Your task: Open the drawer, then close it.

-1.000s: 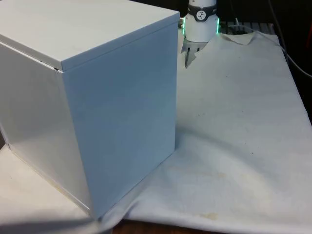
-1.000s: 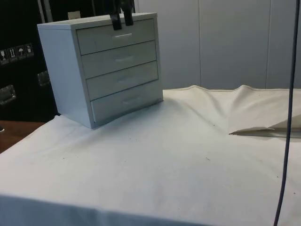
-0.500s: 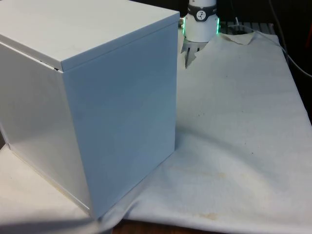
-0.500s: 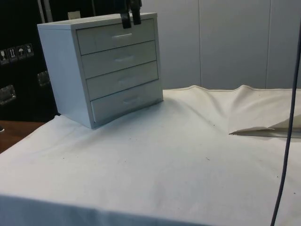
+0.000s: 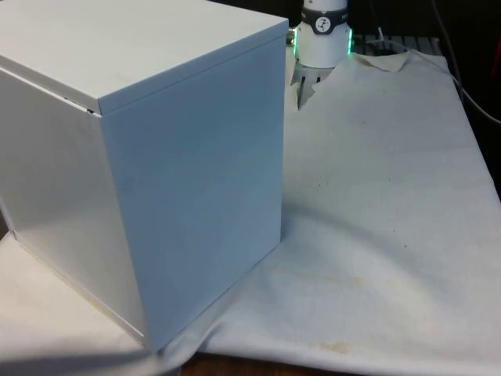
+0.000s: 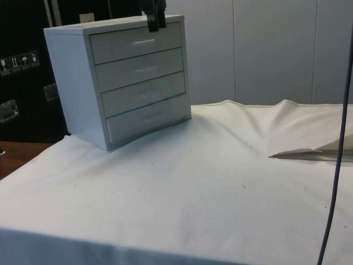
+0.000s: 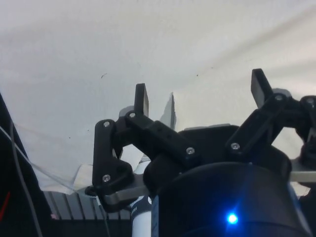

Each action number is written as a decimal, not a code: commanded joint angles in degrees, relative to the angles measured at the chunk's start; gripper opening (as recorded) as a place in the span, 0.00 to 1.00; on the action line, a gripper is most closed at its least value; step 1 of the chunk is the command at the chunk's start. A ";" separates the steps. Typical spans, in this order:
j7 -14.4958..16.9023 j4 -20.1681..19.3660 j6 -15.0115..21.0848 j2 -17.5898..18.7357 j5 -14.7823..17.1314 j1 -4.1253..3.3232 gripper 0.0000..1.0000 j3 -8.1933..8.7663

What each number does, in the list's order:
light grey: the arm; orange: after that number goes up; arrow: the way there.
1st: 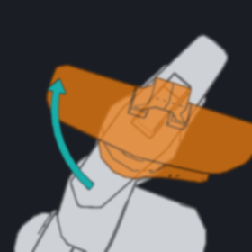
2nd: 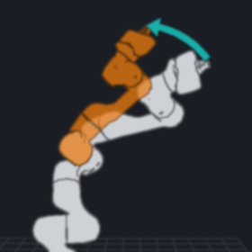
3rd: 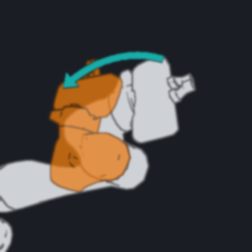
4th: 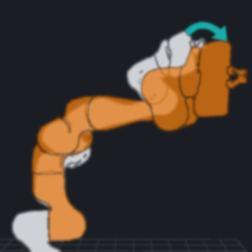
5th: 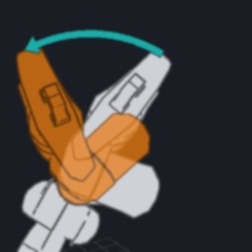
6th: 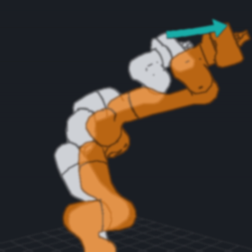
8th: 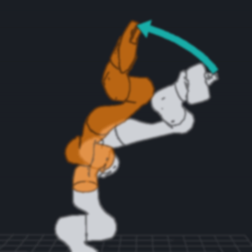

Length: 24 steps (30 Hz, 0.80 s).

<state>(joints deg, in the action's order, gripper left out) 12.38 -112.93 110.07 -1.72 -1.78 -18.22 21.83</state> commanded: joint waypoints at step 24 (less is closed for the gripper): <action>11.63 -0.57 3.27 -0.23 0.00 0.06 1.00 1.60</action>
<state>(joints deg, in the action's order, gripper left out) 23.43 -113.10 112.30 -1.66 -1.78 -18.22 23.38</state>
